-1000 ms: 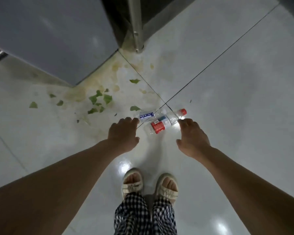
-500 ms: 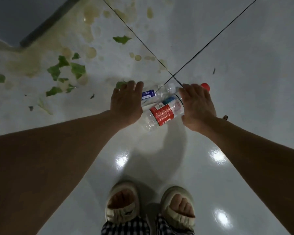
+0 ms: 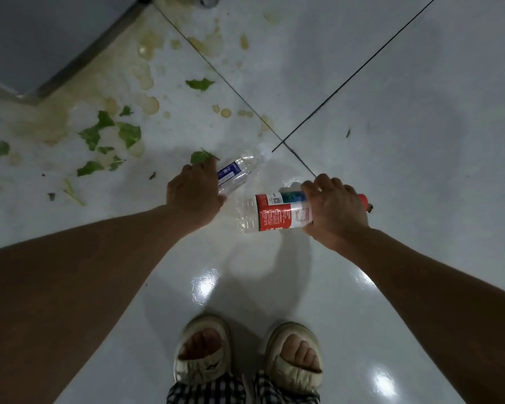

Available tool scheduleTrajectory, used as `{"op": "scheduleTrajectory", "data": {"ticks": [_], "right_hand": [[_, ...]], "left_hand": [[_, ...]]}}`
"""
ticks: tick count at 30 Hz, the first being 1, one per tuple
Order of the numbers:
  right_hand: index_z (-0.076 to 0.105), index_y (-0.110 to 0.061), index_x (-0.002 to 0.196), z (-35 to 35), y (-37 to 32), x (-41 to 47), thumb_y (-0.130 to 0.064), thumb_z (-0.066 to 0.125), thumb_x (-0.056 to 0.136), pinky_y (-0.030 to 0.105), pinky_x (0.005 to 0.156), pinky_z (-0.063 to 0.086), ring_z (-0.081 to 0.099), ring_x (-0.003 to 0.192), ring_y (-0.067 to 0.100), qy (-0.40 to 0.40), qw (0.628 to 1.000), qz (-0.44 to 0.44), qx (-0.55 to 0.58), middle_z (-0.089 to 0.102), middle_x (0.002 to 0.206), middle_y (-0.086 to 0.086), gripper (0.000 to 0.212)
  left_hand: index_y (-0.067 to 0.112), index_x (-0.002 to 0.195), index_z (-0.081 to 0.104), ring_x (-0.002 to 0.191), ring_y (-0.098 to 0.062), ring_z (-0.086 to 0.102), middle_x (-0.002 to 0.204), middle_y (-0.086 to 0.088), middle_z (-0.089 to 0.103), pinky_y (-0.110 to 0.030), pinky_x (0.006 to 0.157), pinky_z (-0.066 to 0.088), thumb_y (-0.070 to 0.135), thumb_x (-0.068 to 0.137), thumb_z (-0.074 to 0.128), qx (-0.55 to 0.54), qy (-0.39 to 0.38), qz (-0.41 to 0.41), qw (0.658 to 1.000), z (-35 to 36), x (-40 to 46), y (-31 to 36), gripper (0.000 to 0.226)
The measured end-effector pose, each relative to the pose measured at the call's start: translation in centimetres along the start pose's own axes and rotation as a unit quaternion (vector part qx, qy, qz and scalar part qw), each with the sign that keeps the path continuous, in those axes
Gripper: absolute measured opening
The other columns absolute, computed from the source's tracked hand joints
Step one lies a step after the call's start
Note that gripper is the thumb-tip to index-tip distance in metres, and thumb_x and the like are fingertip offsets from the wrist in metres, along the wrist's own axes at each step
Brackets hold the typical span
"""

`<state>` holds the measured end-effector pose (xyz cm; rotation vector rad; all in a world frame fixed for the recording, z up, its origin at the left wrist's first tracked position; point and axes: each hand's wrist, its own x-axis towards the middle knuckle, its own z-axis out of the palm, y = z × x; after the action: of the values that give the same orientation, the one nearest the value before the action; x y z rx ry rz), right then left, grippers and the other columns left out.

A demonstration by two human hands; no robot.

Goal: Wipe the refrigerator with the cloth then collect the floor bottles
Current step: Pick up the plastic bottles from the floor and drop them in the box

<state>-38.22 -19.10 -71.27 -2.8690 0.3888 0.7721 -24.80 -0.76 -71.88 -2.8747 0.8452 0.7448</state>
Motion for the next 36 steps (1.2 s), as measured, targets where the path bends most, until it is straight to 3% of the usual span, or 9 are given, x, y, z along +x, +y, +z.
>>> {"op": "scheduleTrajectory", "data": {"ticks": [6, 11, 24, 32, 36], "right_hand": [[0.038, -0.020, 0.127, -9.5, 1.0, -5.2, -0.042, 0.073, 0.074, 0.032, 0.082, 0.047, 0.052, 0.100, 0.017, -0.010, 0.998, 0.053, 0.010, 0.049, 0.109, 0.003, 0.067], [0.033, -0.021, 0.131, -20.7, 2.3, -10.3, -0.047, 0.071, 0.076, 0.032, 0.084, 0.048, 0.053, 0.103, 0.017, -0.013, 0.995, 0.096, 0.011, 0.049, 0.112, 0.004, 0.071], [0.041, -0.022, 0.122, -49.3, 5.3, -28.1, -0.043, 0.069, 0.075, 0.030, 0.073, 0.046, 0.054, 0.099, 0.018, 0.115, 0.970, 0.193, 0.091, 0.049, 0.108, 0.002, 0.059], [0.041, -0.023, 0.125, -58.2, 5.6, -39.7, -0.050, 0.068, 0.075, 0.030, 0.069, 0.042, 0.055, 0.096, 0.018, 0.162, 0.945, 0.264, 0.106, 0.051, 0.109, 0.002, 0.063], [0.039, -0.025, 0.126, -59.8, 5.3, -45.2, -0.053, 0.067, 0.075, 0.029, 0.066, 0.042, 0.056, 0.094, 0.018, 0.172, 0.924, 0.324, 0.105, 0.052, 0.108, 0.002, 0.065]], "left_hand": [[0.008, 0.121, 0.039, 0.104, -0.028, 0.056, 0.113, -0.013, 0.057, -0.037, 0.076, 0.047, 0.039, 0.081, 0.066, 0.002, -0.002, -0.010, 1.000, -9.9, -3.9, 1.6, 0.057], [0.007, 0.123, 0.038, 0.103, -0.029, 0.058, 0.113, -0.013, 0.058, -0.039, 0.079, 0.051, 0.041, 0.081, 0.067, -0.025, 0.014, -0.008, 1.000, -20.9, -7.5, 4.3, 0.061], [0.009, 0.124, 0.037, 0.106, -0.028, 0.056, 0.120, -0.012, 0.055, -0.039, 0.085, 0.048, 0.040, 0.083, 0.064, -0.051, 0.102, -0.011, 0.993, -51.7, -19.4, 11.1, 0.058], [0.014, 0.121, 0.038, 0.104, -0.022, 0.057, 0.117, -0.006, 0.056, -0.032, 0.079, 0.046, 0.046, 0.082, 0.063, 0.034, 0.160, 0.068, 0.984, -61.0, -28.7, 14.7, 0.056], [0.015, 0.116, 0.040, 0.101, -0.021, 0.058, 0.114, -0.005, 0.059, -0.031, 0.072, 0.045, 0.046, 0.079, 0.067, 0.011, 0.171, 0.110, 0.979, -63.5, -31.0, 15.2, 0.055]]}}
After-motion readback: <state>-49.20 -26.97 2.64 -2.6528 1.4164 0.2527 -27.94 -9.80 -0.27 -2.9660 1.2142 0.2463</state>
